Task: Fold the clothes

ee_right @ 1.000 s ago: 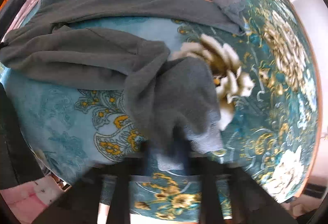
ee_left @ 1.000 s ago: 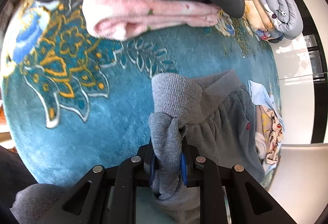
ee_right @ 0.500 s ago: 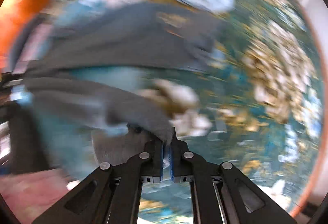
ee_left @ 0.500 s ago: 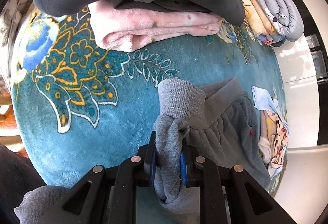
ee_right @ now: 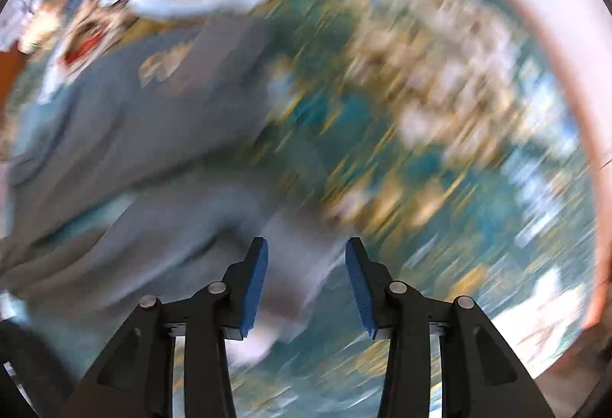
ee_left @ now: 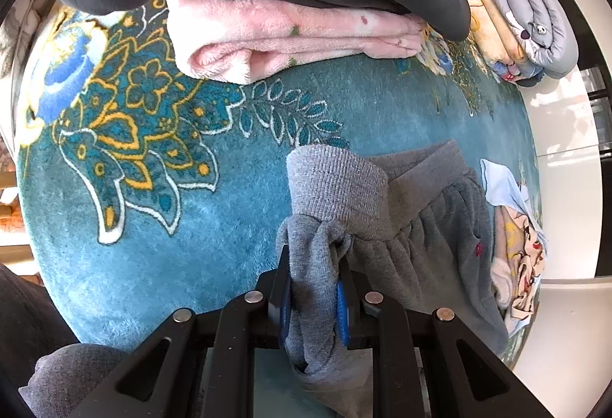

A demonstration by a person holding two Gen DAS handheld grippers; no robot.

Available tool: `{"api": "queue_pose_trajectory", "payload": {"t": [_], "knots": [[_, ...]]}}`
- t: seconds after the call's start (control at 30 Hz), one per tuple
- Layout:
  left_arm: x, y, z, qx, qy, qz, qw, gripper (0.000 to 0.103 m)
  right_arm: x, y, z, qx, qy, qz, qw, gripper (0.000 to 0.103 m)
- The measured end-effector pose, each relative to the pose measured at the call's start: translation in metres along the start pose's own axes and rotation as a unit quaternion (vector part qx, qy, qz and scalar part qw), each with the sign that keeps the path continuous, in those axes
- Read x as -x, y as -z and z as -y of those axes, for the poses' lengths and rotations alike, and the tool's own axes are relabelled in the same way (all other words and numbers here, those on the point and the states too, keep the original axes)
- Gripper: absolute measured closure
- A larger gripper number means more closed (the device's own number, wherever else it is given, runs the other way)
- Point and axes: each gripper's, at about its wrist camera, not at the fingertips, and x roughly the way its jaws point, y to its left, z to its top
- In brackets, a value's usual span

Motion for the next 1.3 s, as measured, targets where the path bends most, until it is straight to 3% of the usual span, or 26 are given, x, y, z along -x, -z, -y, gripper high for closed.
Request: {"api": "queue_pose_trajectory", "payload": {"t": [0.17, 0.23, 0.3, 0.37, 0.43, 0.5, 0.53, 0.57, 0.67, 0.77, 0.9, 1.03, 1.17, 1.3], "knots": [[-0.001, 0.001, 0.003, -0.009, -0.006, -0.004, 0.9999, 0.083, -0.027, 0.054, 0.009, -0.125, -0.109, -0.026, 0.986, 0.06], [-0.001, 0.001, 0.003, -0.01, -0.007, -0.004, 0.9999, 0.083, -0.035, 0.063, 0.016, -0.176, -0.145, -0.021, 0.973, 0.059], [-0.001, 0.0, 0.003, -0.009, -0.008, -0.003, 0.9999, 0.083, -0.038, 0.061, 0.028, -0.243, -0.18, 0.013, 0.953, 0.052], [-0.001, 0.0, 0.003, -0.009, -0.008, -0.002, 0.9999, 0.083, -0.043, 0.059, 0.037, -0.296, -0.192, 0.032, 0.935, 0.052], [-0.001, 0.0, 0.003, -0.008, -0.009, 0.0, 0.9999, 0.083, -0.044, 0.054, 0.039, -0.32, -0.184, 0.044, 0.928, 0.052], [-0.001, -0.001, 0.003, -0.008, -0.01, 0.001, 0.9999, 0.083, -0.041, 0.046, 0.036, -0.323, -0.157, 0.054, 0.932, 0.061], [-0.001, -0.001, 0.003, -0.008, -0.01, 0.001, 0.9999, 0.083, -0.038, 0.041, 0.033, -0.32, -0.142, 0.051, 0.935, 0.086], [-0.001, -0.001, 0.003, -0.008, -0.011, 0.002, 0.9999, 0.083, -0.033, 0.036, 0.029, -0.315, -0.136, 0.052, 0.938, 0.093], [0.001, -0.001, 0.003, -0.009, -0.011, 0.007, 0.9999, 0.083, -0.004, 0.022, 0.013, -0.282, -0.14, 0.083, 0.946, 0.098], [0.004, -0.002, 0.004, -0.013, -0.009, 0.014, 0.9998, 0.083, 0.055, 0.015, 0.006, -0.226, -0.163, 0.148, 0.949, 0.098], [0.002, -0.002, 0.001, -0.006, -0.009, 0.012, 0.9999, 0.083, 0.093, 0.027, 0.031, -0.214, -0.116, 0.188, 0.952, 0.099], [0.005, -0.003, 0.0, -0.008, -0.011, 0.011, 0.9999, 0.083, 0.05, 0.052, 0.06, -0.231, -0.024, 0.122, 0.965, 0.098], [0.003, -0.003, 0.0, -0.008, -0.02, 0.007, 0.9997, 0.083, 0.011, 0.079, 0.08, -0.274, 0.002, 0.07, 0.959, 0.098], [0.005, -0.002, 0.004, -0.015, -0.022, 0.018, 0.9995, 0.083, 0.017, 0.077, 0.082, -0.256, -0.003, 0.081, 0.963, 0.098]]}}
